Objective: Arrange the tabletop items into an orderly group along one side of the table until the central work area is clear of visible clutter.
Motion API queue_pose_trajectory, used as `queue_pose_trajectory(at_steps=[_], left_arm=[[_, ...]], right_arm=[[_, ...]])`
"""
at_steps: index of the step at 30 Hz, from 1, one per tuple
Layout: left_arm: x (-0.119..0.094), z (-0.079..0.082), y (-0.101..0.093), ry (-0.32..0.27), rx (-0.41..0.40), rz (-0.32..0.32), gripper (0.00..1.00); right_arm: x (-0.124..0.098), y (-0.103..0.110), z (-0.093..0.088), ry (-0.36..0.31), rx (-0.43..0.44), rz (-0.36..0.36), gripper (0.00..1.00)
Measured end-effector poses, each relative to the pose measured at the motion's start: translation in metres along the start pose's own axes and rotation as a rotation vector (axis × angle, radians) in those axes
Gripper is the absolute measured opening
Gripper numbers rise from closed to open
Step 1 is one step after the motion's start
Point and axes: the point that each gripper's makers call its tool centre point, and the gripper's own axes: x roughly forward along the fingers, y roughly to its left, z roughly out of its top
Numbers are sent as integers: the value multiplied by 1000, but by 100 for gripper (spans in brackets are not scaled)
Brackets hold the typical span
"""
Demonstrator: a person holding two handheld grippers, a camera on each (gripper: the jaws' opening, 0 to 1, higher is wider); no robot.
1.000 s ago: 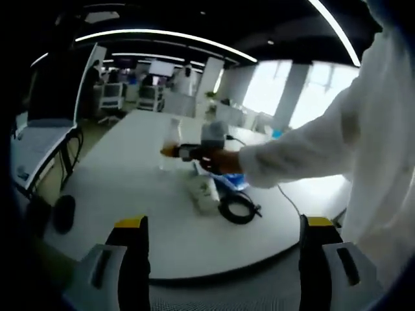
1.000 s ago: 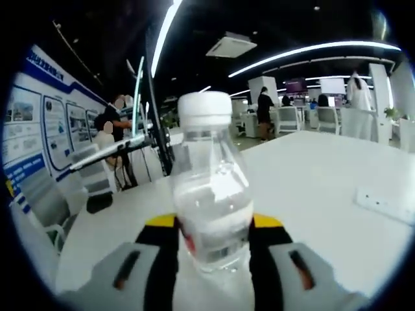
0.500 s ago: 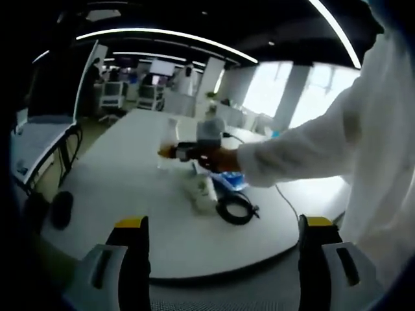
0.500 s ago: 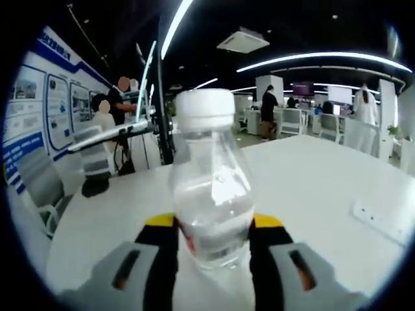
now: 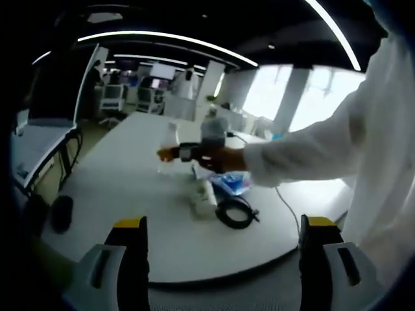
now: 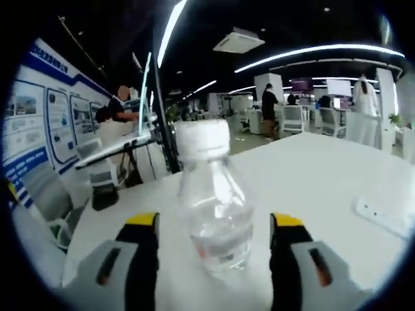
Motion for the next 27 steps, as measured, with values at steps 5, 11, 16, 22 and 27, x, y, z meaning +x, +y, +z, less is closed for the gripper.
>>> queue_pose_trajectory(at_steps=[5, 11, 16, 22, 27], left_arm=[[4, 5, -3, -1, 22, -22, 96], [6, 16, -7, -46, 11, -58, 96], [4, 21, -6, -62, 35, -65, 96], [5, 33, -1, -96, 34, -73, 96], [6, 39, 5, -110, 45, -75, 96]], right_arm=[[-26, 12, -1, 42, 60, 16, 86], [-52, 15, -14, 79, 34, -9, 85], [-85, 35, 5, 27, 81, -49, 86], [-105, 49, -2, 58, 99, -79, 83], [-116, 57, -12, 84, 115, -84, 82]])
